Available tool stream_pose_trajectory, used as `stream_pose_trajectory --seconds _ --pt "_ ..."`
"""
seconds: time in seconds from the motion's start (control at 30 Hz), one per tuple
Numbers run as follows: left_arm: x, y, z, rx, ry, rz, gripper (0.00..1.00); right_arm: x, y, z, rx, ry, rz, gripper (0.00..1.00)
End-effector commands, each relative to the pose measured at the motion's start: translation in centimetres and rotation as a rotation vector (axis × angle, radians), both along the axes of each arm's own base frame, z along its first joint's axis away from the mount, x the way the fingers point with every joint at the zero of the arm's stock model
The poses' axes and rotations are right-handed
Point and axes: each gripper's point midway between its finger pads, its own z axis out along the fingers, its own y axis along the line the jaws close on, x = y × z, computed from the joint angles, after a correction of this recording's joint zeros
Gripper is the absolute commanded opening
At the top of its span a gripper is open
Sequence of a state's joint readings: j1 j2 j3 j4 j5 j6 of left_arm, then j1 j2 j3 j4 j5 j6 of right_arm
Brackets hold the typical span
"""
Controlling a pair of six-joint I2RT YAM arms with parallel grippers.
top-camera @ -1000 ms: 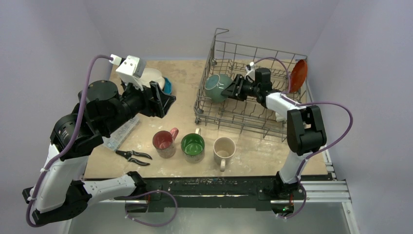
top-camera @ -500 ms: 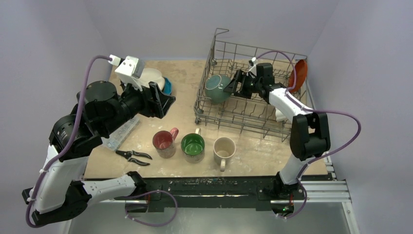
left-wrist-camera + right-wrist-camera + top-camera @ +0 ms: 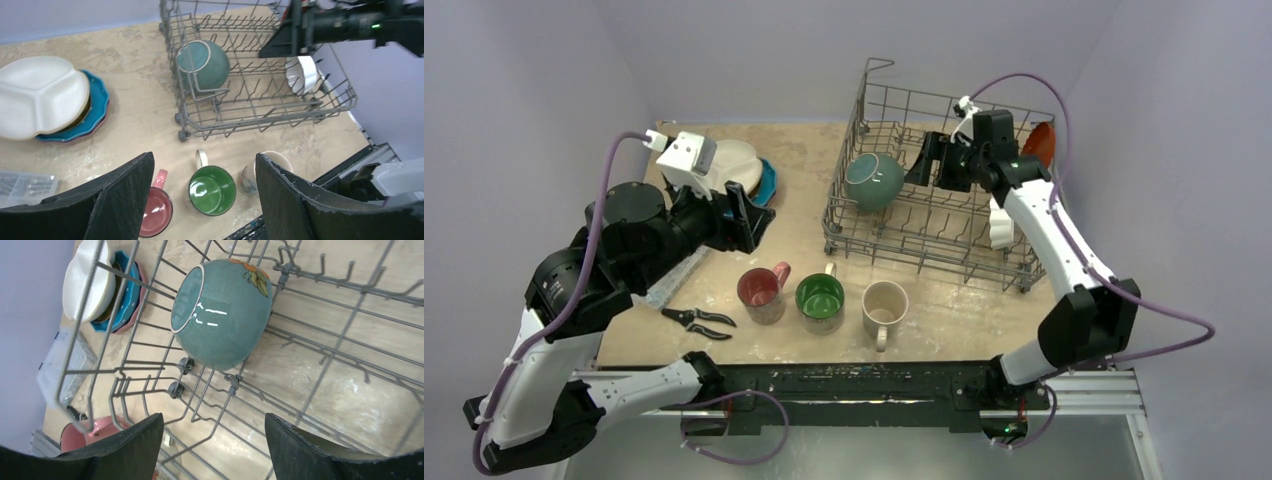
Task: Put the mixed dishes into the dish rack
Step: Insert the bowl into the dish rack, then pick up the cup at the center of the board.
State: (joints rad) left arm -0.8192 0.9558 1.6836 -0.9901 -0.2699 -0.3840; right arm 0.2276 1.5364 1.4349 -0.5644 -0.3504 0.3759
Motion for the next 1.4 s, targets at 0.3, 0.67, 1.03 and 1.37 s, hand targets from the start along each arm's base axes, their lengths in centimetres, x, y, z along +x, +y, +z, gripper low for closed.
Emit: stream_pose_trajectory --seconds 0.3,0.67,1.03,1.37 --pt "-2.1 2.2 -10.1 -0.093 0.439 0.271 0.75 -11.4 -5.2 11.6 -0.079 -0.19 -0.086 0.74" --pt "-5.9 3.0 -21.9 -0.196 0.787 0.465 0.76 -19.9 -3.7 9.8 0.156 -0.165 -0.038 0.76" --pt "-4.6 5.8 -25.4 -0.037 0.842 0.703 0.74 -22.3 -5.3 10.7 0.044 -0.202 -0.007 0.76" --pt "-2.3 2.4 -23.3 0.132 0.823 0.415 0.66 -22.7 -4.9 10.5 0.034 -0.193 0.038 0.77"
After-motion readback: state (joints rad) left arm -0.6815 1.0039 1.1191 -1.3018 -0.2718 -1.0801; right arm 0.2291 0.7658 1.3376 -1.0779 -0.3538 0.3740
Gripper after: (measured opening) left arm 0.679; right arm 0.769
